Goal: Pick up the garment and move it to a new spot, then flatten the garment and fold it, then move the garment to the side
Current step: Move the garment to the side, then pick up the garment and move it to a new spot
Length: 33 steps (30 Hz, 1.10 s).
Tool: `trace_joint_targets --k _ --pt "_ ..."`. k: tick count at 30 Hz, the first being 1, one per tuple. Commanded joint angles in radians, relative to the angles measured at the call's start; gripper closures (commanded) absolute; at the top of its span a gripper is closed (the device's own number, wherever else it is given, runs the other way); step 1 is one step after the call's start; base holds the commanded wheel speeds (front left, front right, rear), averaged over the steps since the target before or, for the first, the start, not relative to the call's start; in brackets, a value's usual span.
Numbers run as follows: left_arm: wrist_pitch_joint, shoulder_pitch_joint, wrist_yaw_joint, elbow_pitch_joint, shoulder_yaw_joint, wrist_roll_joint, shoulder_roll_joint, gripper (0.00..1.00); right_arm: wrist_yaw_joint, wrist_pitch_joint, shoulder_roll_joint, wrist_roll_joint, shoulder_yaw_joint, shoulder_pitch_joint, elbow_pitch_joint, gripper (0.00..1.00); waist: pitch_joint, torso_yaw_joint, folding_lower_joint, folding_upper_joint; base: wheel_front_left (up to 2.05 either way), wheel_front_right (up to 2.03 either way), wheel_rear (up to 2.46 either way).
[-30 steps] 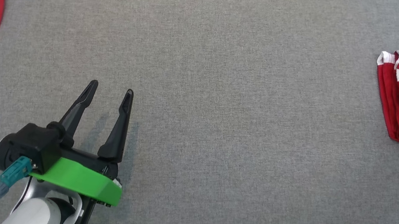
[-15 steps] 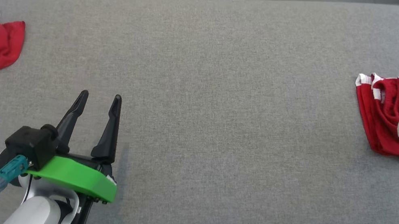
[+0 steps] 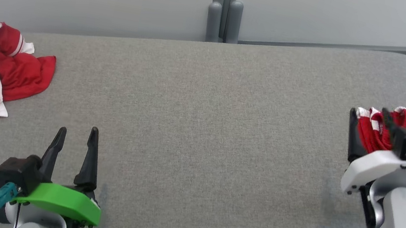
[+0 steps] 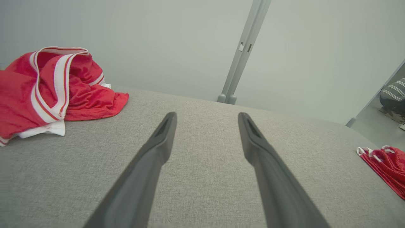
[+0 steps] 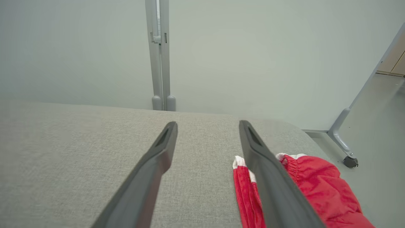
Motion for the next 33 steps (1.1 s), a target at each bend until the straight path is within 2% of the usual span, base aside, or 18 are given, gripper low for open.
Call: trace_joint_targets --k 1,7,8,12,17,24,33 --pt "-0.008 0.019 0.003 0.005 0.001 0.009 0.008 0.0 0.0 0.01 0.018 0.005 -0.004 0.049 -0.04 0.0 -0.039 0.025 0.0 0.0049 0.0 0.0 0.0" --pt "-0.019 0.07 0.009 0.007 0.005 0.022 0.014 0.0 0.0 0.087 0.101 -0.032 -0.015 0.261 -0.289 0.0 -0.064 0.046 0.0 0.0049 0.0 0.0 0.0" --pt "-0.019 0.07 0.009 0.007 0.005 0.022 0.014 0.0 0.0 0.087 0.101 -0.032 -0.015 0.261 -0.289 0.0 -0.064 0.046 0.0 0.0049 0.0 0.0 0.0" --pt "-0.026 0.103 0.007 -0.004 0.011 0.027 0.02 0.0 0.0 0.133 0.127 -0.03 -0.011 0.378 -0.436 0.0 -0.068 0.051 0.0 0.0049 0.0 0.0 0.0" --pt "-0.026 0.141 0.006 -0.015 0.01 0.031 0.031 0.0 0.0 0.173 0.134 0.001 0.011 0.467 -0.562 0.0 -0.068 0.051 0.0 0.0049 0.0 0.0 0.0" --pt "-0.028 0.178 0.009 -0.032 0.013 0.034 0.038 0.0 0.0 0.189 0.134 0.027 0.021 0.516 -0.649 0.0 -0.067 0.056 0.0 0.0049 0.0 0.0 0.0" --pt "-0.031 0.19 0.0 -0.042 0.018 0.035 0.031 0.0 0.0 0.162 0.135 0.055 0.02 0.541 -0.659 0.0 -0.068 0.066 0.0 0.0049 0.0 0.0 0.0"
